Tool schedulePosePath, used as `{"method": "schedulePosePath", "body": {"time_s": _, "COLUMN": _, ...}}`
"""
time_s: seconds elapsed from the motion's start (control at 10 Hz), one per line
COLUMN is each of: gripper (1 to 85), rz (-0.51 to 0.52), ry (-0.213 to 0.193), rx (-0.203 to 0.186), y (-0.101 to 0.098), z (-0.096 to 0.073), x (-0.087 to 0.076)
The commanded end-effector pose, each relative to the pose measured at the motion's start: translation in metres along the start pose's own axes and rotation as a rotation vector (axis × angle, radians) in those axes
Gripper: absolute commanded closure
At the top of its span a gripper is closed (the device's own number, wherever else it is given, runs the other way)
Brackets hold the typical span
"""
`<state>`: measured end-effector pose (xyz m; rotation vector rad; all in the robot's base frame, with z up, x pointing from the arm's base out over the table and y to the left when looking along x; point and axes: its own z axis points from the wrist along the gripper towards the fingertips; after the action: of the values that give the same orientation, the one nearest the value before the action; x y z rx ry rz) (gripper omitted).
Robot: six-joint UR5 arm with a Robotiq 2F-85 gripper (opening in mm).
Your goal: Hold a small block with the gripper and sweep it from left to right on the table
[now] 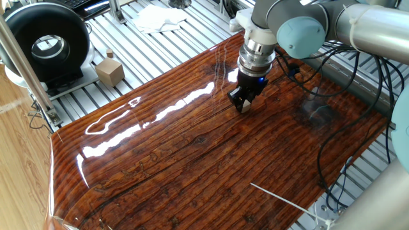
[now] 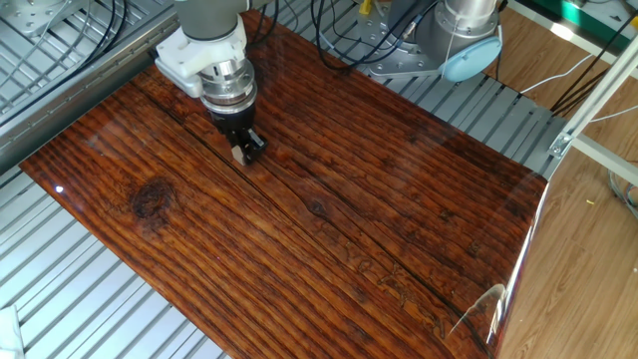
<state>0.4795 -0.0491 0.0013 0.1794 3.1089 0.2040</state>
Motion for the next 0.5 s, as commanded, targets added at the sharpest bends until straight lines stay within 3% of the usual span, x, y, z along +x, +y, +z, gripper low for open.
{"method": "schedulePosePath", "body": {"time_s": 0.0, "gripper": 84.7, "rz": 0.016, "ry": -0.001, "rx": -0.016, "y": 0.0041, "z": -0.0012, "x": -0.0007}}
{"method": "schedulePosePath", "body": {"time_s": 0.4, "gripper": 84.7, "rz": 0.029, "ry": 0.009, "rx": -0.024, "y": 0.0068, "z": -0.0014, "x": 0.0017}}
